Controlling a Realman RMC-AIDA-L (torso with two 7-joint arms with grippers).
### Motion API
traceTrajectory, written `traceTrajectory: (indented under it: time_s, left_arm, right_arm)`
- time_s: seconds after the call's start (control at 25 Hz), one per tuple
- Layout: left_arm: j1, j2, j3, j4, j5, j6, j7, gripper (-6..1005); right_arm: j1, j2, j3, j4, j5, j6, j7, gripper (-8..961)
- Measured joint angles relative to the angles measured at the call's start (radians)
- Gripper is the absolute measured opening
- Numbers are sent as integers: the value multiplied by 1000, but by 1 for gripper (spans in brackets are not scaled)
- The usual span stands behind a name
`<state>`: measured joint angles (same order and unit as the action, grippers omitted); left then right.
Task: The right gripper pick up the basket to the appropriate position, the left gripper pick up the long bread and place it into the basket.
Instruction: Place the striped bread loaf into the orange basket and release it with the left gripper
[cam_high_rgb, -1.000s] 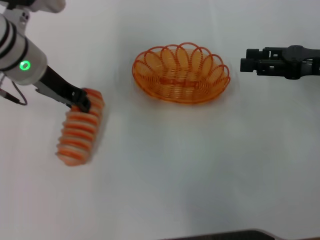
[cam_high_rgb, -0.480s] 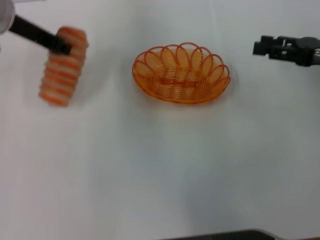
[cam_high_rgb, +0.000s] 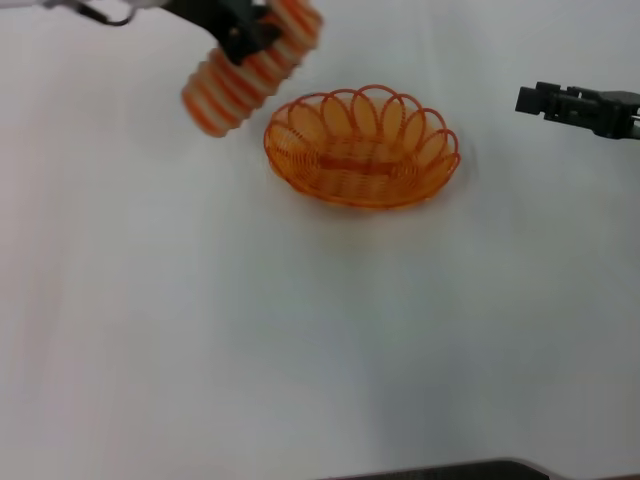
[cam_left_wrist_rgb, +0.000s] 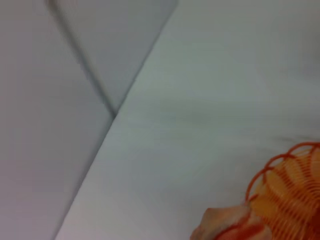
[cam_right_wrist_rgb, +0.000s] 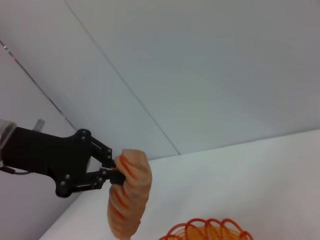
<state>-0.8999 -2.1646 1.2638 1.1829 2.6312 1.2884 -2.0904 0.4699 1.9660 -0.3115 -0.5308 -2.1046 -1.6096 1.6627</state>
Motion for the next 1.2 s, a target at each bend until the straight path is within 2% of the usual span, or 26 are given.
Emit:
traceTrajectory:
  time_s: [0.12,0.32,0.48,0.8,1.0,1.12,1.2]
  left_arm:
    - [-23,-2,50,-4,-33,-17,60,134]
    - [-54,-2,72,-37,-103,-29,146,128]
    - [-81,-2,92,-102,-157,-32,207,121]
    - [-166,-3,143,-307,-241,-80,294,118]
    - [-188,-2,146,-342,-255,-58,316,118]
    - [-184,-4,148,-335,-255,-57,313,153]
    - [-182,-4,148,-335,-255,-61,313,226]
  right_arm:
    - [-12,2,0,2,0,13,2,654]
    - [-31,3,4,18,0,35,1,654]
    - [-33,2,8,26,0,48,-2,654]
    - [-23,4,4,34,-1,69,3,654]
    - [-16,5,2,39,-2,75,8,654]
    - [-14,5,1,39,-2,76,9,654]
    - [-14,5,0,40,-2,76,10,654]
